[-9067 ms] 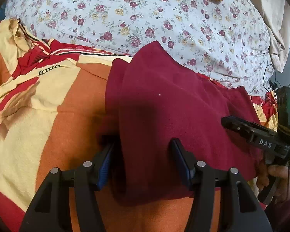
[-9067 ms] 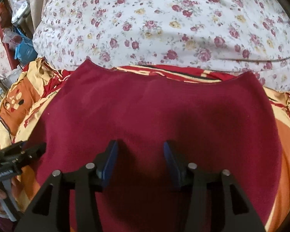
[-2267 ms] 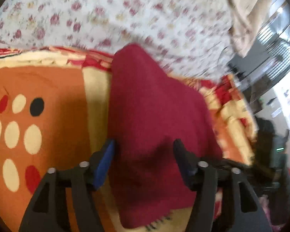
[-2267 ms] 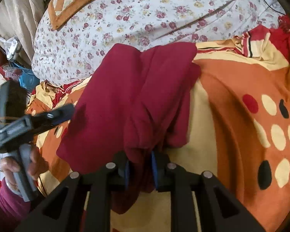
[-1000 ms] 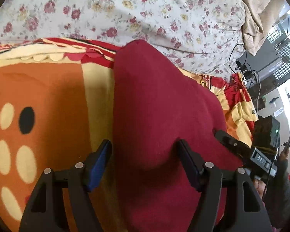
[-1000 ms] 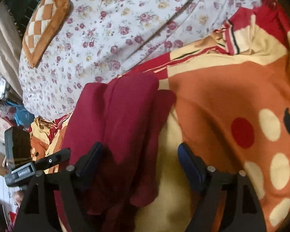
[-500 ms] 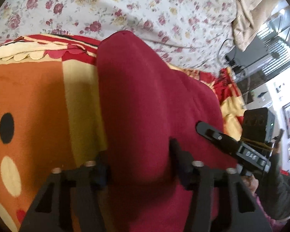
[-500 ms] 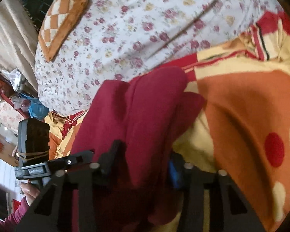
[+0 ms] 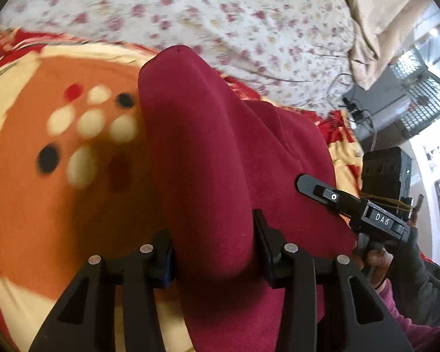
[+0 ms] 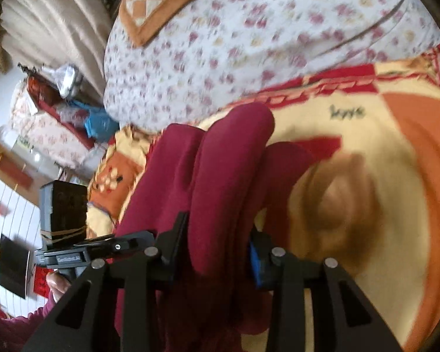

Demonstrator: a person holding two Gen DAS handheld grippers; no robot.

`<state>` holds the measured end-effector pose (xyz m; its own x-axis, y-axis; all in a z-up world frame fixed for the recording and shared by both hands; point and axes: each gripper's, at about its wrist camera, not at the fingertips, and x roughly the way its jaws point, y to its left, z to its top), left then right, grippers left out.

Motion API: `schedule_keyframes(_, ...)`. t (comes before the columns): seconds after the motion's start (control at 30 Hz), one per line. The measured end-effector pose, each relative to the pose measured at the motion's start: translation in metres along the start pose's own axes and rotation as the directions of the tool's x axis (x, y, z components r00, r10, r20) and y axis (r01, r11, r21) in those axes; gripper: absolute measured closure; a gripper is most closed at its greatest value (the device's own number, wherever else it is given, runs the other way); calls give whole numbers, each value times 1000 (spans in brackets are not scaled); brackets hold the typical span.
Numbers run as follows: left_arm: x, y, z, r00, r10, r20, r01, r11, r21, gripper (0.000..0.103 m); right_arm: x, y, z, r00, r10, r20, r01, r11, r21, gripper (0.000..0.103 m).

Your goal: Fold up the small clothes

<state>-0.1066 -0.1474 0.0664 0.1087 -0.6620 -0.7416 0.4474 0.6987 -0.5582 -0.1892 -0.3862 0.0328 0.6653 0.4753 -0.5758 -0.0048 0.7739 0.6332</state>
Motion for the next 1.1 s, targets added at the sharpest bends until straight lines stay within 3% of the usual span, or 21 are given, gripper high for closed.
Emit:
schedule_keyframes(0.07,9,12,-11,998,61,-20,-62,998,-17,64,17,0,-10,998,-47,-32,47,999,0,61)
schedule_keyframes(0.17,11,23,-19,998,65,3,-64,995,-70,50,28,-3,-20,987,-157,-39,157,987,-22,45)
schedule_keyframes(0.27,2,18,-20,991,132,37,-130,990,-48,45,10,5,-21,980,-199,-17,198,979,-43,45)
schedule_keyframes(0.37,-8,8,-21,970,225,94,-225,974,-3,44,-13,19,-18,961,-276,26,277,955,-104,45)
schedule_keyframes(0.53,-18,2,-17,940,301,160,-305,952,4,44,-31,57,-23,967,-249,55,255,942,-218,49)
schedule_keyframes(0.6,-18,1,-16,938,304,166,-309,951,-1,44,-29,77,-30,972,-231,50,236,929,-284,52)
schedule_keyframes(0.67,-18,0,-16,936,309,171,-313,950,-2,44,-20,94,-38,973,-229,31,225,905,-362,53)
schedule_keyframes(0.77,-16,-2,-17,929,327,175,-333,943,3,44,-5,106,-49,957,-290,18,267,854,-447,56)
schedule_keyframes(0.93,-9,-6,-20,925,337,175,-346,938,25,44,21,81,-57,914,-404,-48,344,831,-438,63)
schedule_keyframes(1.1,-5,-12,-23,913,361,192,-373,927,35,44,20,67,-61,929,-367,-34,326,861,-392,63)
